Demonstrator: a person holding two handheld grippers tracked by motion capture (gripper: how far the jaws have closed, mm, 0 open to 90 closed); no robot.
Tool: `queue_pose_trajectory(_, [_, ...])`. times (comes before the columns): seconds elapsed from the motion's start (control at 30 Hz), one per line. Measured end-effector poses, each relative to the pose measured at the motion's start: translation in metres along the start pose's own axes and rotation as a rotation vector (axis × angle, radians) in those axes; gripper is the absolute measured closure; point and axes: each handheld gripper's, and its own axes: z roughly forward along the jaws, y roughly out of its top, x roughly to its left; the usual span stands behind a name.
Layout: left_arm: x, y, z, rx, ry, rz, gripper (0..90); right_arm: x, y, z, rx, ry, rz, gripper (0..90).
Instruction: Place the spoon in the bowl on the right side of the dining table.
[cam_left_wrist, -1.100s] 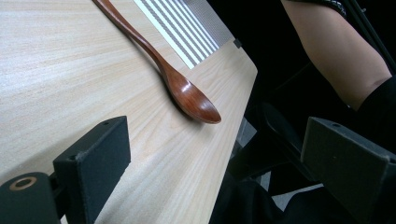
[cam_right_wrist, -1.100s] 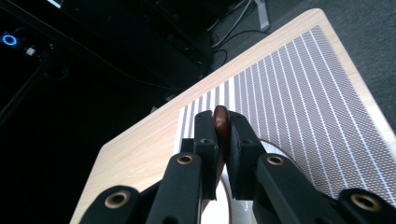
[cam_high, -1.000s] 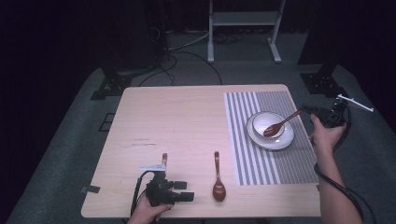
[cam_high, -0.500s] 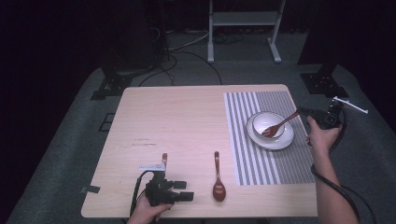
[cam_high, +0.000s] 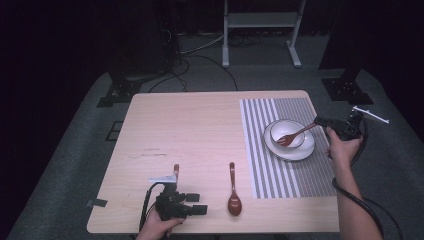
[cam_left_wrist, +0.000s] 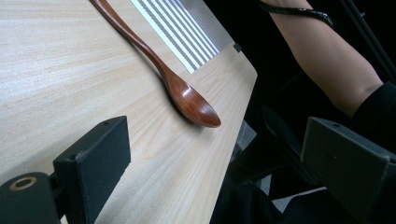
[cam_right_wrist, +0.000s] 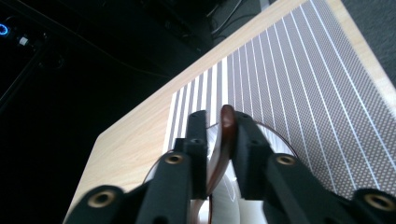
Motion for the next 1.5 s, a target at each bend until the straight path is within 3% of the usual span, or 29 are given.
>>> queue_pose_trajectory(0.17, [0.001,0.0,-0.001,-0.002,0.004,-0.001,7.0,-0.004,-0.001,0.0,0.014,0.004,-0.002,67.6])
queue_pose_trajectory(0.9, [-0.001,-0.001,-0.003,-0.004,0.007,0.001,7.0,0.0,-0.02,-0.001,0.106,0.03,-0.034,62.1])
queue_pose_trajectory(1.5, [-0.001,-0.003,-0.001,0.003,0.002,0.0,7.0,0.002,-0.04,-0.013,0.124,0.068,-0.06,60.9])
